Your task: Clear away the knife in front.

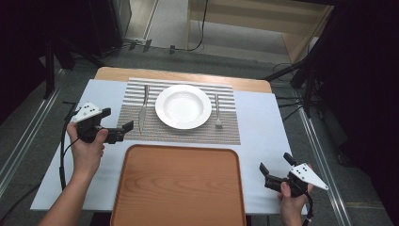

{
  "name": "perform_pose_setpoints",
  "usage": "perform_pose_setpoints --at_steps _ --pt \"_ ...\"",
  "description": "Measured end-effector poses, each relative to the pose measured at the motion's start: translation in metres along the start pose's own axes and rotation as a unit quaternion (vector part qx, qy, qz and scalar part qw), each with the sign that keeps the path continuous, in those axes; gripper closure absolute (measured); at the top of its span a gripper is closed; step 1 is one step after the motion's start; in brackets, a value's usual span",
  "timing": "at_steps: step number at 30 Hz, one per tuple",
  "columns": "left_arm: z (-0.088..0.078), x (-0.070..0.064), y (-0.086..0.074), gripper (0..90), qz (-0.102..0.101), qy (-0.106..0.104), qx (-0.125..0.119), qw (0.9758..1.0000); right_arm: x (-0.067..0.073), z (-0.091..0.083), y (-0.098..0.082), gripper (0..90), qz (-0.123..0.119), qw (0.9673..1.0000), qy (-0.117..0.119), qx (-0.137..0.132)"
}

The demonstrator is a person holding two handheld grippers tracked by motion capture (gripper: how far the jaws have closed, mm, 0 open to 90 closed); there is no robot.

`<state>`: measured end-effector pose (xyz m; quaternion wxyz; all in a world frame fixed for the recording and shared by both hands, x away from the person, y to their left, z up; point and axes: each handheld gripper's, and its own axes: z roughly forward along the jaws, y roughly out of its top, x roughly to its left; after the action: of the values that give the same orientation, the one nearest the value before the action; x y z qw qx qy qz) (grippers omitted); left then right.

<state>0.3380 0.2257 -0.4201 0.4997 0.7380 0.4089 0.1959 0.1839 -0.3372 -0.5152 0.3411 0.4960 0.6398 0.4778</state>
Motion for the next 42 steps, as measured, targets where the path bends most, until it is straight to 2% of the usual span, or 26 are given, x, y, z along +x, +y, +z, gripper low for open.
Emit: perform_pose_setpoints --at_steps 4,6,18,28,35,39,42 --pt "0.011 0.003 0.007 0.0 -0.008 -0.004 0.004 0.9999 0.000 0.000 0.000 0.0 0.001 1.0000 0.001 -0.001" --pt "0.017 0.006 0.010 0.0 -0.018 -0.015 0.010 0.9997 0.000 0.000 0.000 0.0 0.002 1.0000 0.002 -0.001" --pt "0.051 0.015 0.027 0.0 -0.023 -0.006 0.047 0.9986 0.000 0.001 0.000 0.0 -0.002 1.0000 0.006 0.000" --pt "0.081 0.029 0.038 0.0 -0.044 -0.004 0.081 0.9957 0.000 0.001 0.000 0.0 -0.001 1.0000 0.006 0.000" --pt "0.105 0.033 0.042 1.8 -0.053 0.003 0.103 0.9932 0.000 0.001 0.000 0.0 -0.001 1.0000 0.007 0.000" --pt "0.116 0.035 0.046 4.8 -0.054 0.009 0.112 0.9921 0.000 0.001 0.000 0.0 -0.001 1.0000 0.007 0.000" --pt "0.123 0.038 0.049 11.3 -0.056 0.016 0.119 0.9912 0.000 0.002 0.000 0.0 -0.001 1.0000 0.006 0.000"
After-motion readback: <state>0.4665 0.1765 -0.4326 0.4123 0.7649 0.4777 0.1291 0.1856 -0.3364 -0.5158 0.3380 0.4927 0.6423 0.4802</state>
